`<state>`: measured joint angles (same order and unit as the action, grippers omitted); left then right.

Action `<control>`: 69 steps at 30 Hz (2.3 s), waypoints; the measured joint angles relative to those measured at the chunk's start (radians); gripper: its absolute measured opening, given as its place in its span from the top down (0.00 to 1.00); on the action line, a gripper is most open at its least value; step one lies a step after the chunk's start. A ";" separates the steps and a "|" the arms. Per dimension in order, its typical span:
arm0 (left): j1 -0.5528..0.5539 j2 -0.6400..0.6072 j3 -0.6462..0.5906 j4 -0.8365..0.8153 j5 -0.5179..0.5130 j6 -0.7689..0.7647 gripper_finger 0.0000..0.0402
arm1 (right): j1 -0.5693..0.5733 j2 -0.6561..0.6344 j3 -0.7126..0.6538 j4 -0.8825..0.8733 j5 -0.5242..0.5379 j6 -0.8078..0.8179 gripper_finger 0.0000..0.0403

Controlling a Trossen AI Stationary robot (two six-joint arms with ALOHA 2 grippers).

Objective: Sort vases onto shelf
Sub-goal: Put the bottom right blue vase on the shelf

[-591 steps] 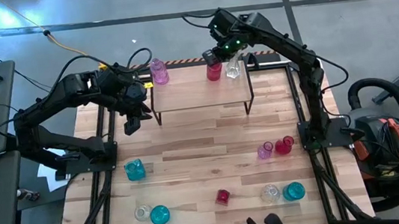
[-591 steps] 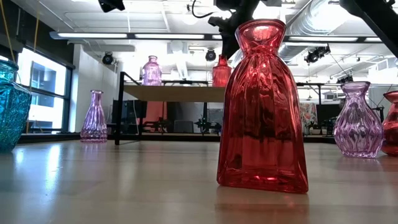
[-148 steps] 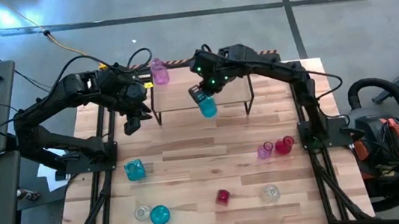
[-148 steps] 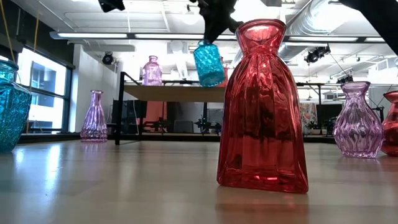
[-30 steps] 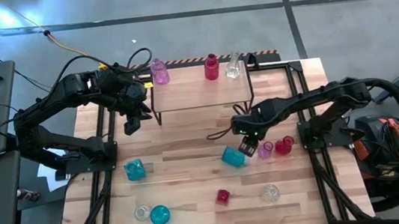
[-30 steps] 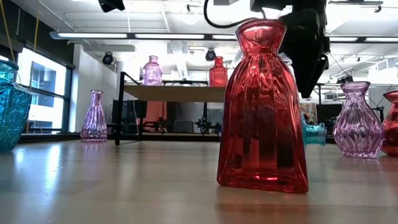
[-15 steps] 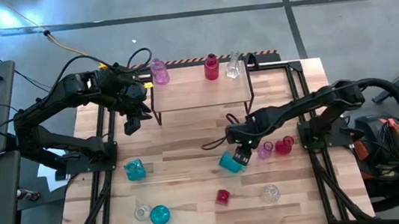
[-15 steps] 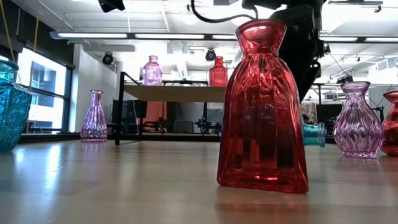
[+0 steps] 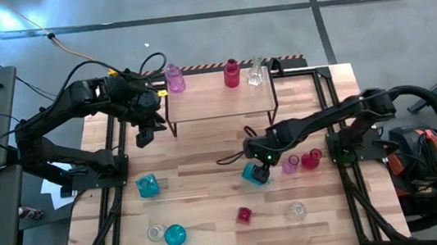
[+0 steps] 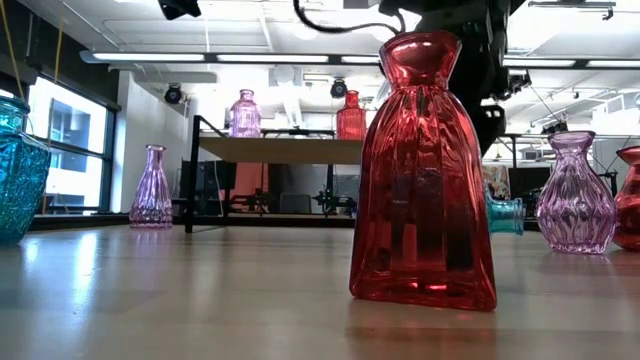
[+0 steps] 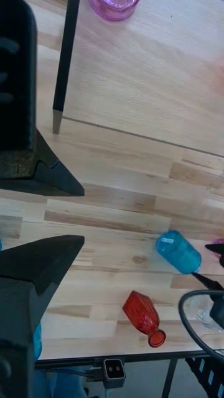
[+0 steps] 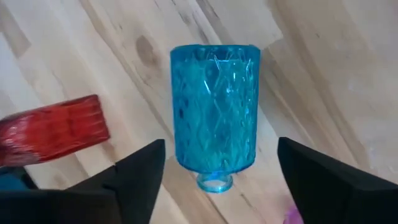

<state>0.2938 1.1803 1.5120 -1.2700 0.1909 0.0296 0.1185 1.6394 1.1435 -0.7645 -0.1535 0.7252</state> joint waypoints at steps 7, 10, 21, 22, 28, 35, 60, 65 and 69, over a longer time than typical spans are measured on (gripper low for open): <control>0.000 0.000 0.000 0.000 0.000 0.000 0.74 | -0.001 0.031 0.000 0.049 -0.022 -0.001 0.11; 0.000 0.000 0.000 0.000 0.000 0.000 0.74 | 0.000 0.040 0.000 0.052 -0.020 -0.001 0.06; 0.000 0.000 0.000 0.000 0.000 0.000 0.74 | -0.002 0.099 0.000 0.031 -0.014 0.002 0.04; 0.000 0.000 0.000 0.001 0.000 0.000 0.74 | -0.002 0.106 0.000 0.033 -0.014 0.011 0.04; 0.000 0.000 0.000 0.003 0.000 0.000 0.74 | -0.002 0.142 0.000 0.043 -0.016 0.060 0.04; 0.000 0.000 0.000 0.004 0.000 0.000 0.74 | -0.006 0.149 0.000 0.043 -0.030 0.106 0.17; 0.000 0.000 0.000 0.003 0.000 0.000 0.74 | -0.047 0.102 0.000 0.074 -0.144 0.166 0.39; 0.000 0.000 0.000 0.003 0.000 0.000 0.74 | -0.058 0.077 0.000 0.101 -0.161 0.194 0.39; 0.000 0.000 0.000 0.003 0.000 0.000 0.74 | -0.073 0.054 0.000 0.147 -0.188 0.227 0.40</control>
<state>0.2936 1.1802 1.5120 -1.2667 0.1911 0.0296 0.0458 1.6932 1.1431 -0.6176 -0.3412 0.9525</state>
